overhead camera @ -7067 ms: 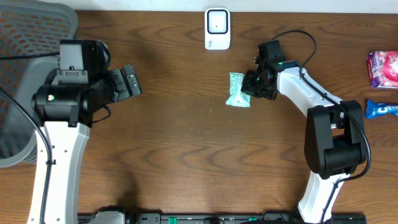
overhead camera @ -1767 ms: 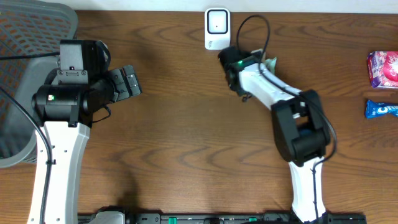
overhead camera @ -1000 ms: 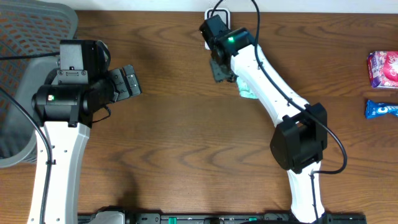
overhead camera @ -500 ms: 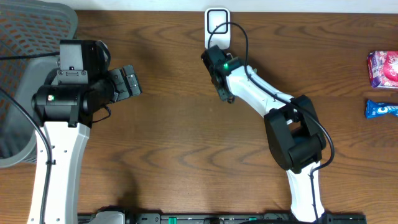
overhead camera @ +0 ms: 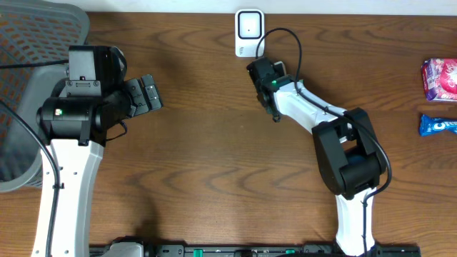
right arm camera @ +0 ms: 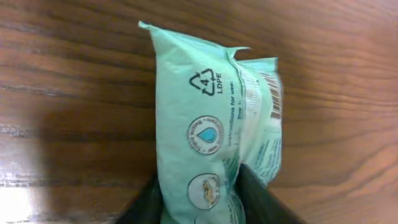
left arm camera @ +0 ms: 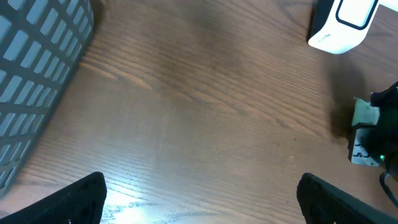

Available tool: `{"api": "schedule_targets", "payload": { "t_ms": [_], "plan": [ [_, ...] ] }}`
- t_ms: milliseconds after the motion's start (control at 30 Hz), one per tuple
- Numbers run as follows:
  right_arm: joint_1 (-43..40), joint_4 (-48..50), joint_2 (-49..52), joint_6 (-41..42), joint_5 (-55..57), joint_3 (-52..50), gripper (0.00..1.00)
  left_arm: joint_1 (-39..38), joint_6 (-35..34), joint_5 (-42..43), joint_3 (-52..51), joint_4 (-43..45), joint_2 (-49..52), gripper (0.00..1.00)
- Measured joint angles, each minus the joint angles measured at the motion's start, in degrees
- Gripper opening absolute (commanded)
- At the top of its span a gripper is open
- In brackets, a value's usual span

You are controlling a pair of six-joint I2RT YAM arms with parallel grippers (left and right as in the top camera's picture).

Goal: Scan the item barcode
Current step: 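Raise the green packet to the scanner face with the right gripper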

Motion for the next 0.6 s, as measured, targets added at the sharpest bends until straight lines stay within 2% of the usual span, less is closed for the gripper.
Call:
{"api": "schedule_targets", "payload": {
  "t_ms": [233,367,400,533,600],
  "plan": [
    [-5.09,-6.08,-1.42,1.70,-13.40,3.98,0.01,0.00,0.00,0.00,0.00,-0.02,0.00,0.98],
    [-9.55,-13.77,-0.20,2.29,-33.40,11.34,0.01,0.00,0.00,0.00,0.00,0.00,0.00,0.98],
    [-10.60,-14.23,0.35,2.27,-42.36,13.73,0.01,0.00,0.00,0.00,0.00,0.00,0.00,0.98],
    [-12.31,-12.15,0.81,2.27,-67.12,16.20,0.01,0.00,0.00,0.00,0.00,-0.02,0.00,0.98],
    [-12.68,-9.11,0.85,2.47,-75.21,15.69,0.01,0.00,0.02,0.00,0.00,0.02,0.00,0.98]
  ]
}}
